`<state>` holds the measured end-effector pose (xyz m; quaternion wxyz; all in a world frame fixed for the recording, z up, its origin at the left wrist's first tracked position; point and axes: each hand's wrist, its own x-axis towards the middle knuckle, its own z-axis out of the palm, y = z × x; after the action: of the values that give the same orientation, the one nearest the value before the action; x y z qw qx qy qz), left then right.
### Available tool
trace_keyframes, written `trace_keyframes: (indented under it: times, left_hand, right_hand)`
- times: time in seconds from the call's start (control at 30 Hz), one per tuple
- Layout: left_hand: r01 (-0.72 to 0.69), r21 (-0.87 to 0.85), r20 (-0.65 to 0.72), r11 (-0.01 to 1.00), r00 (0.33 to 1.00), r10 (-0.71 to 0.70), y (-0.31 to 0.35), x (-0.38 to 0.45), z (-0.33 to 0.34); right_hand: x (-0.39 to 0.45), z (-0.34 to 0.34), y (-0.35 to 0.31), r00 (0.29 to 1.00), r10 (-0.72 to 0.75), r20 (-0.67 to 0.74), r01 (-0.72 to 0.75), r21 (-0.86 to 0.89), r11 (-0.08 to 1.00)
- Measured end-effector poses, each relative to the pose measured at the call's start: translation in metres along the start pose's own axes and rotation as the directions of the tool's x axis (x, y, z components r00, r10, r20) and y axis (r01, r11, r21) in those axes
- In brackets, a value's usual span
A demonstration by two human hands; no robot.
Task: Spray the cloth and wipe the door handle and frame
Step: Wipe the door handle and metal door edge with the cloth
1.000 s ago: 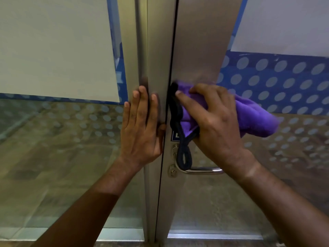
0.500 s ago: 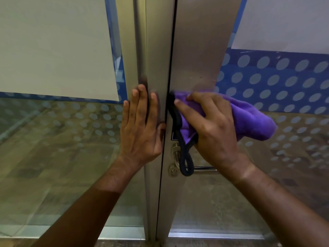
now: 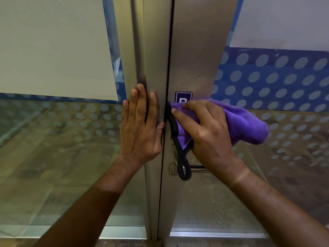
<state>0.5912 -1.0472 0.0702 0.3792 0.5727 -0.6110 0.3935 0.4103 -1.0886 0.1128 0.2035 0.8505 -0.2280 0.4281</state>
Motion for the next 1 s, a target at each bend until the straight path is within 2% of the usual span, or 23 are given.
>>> trace_keyframes:
  times: [0.1, 0.2, 0.27, 0.33, 0.43, 0.5, 0.57, 0.67, 0.7, 0.77, 0.87, 0.93, 1.0]
  left_hand:
    - [0.002, 0.014, 0.015, 1.000, 1.000, -0.003, -0.001, 0.000, -0.001]
    - [0.004, 0.008, 0.019, 1.000, 1.000, -0.004, 0.000, 0.000, -0.001]
    - [0.013, 0.006, 0.021, 1.000, 1.000, -0.013, 0.000, 0.000, 0.000]
    - [0.013, -0.011, 0.015, 1.000, 1.000, -0.013, 0.000, 0.000, 0.000]
    - [0.002, -0.008, 0.007, 1.000, 1.000, -0.002, 0.000, 0.000, 0.000]
    - [0.001, 0.000, 0.007, 1.000, 1.000, -0.001, -0.001, 0.000, 0.000]
    - [0.008, 0.004, 0.018, 1.000, 1.000, -0.008, -0.001, 0.000, -0.001]
    - [0.002, -0.008, 0.021, 1.000, 1.000, -0.002, 0.000, 0.000, -0.001]
    - [0.004, -0.014, 0.021, 1.000, 1.000, -0.004, -0.001, 0.000, -0.001]
    - [0.005, -0.024, 0.018, 1.000, 1.000, -0.004, -0.001, -0.001, 0.000]
    - [0.004, -0.017, 0.022, 1.000, 1.000, -0.004, 0.000, -0.001, -0.001]
    - [0.005, -0.010, 0.026, 1.000, 1.000, -0.005, 0.000, -0.001, -0.001]
    - [0.007, -0.008, 0.024, 1.000, 1.000, -0.007, -0.001, -0.001, -0.001]
  right_hand:
    - [-0.014, -0.002, 0.005, 0.999, 0.049, 0.014, -0.049, 0.036, 0.998]
    - [-0.002, -0.002, 0.000, 0.961, 0.237, -0.142, -0.225, 0.095, 0.970]
    - [0.012, 0.000, -0.006, 0.928, 0.291, -0.234, -0.270, 0.117, 0.956]
    - [0.017, 0.003, -0.008, 0.946, 0.234, -0.222, -0.225, 0.067, 0.972]
    - [0.002, 0.002, -0.001, 0.997, 0.049, -0.063, -0.049, 0.004, 0.999]
    - [-0.010, -0.001, 0.005, 1.000, 0.005, -0.009, -0.005, 0.001, 1.000]
    - [-0.009, -0.003, 0.007, 0.997, 0.072, -0.039, -0.071, 0.015, 0.997]
    - [0.013, 0.001, -0.004, 0.948, 0.257, -0.189, -0.246, 0.077, 0.966]
    - [0.019, 0.002, -0.008, 0.938, 0.274, -0.213, -0.263, 0.079, 0.962]
    - [0.023, 0.001, -0.009, 0.959, 0.208, -0.191, -0.204, 0.037, 0.978]
    - [0.016, -0.005, -0.010, 0.991, 0.117, -0.063, -0.115, 0.033, 0.993]
    - [0.012, -0.018, -0.009, 0.995, 0.105, 0.004, -0.104, 0.095, 0.990]
    - [0.007, -0.036, -0.003, 0.987, 0.151, -0.055, -0.134, 0.236, 0.962]
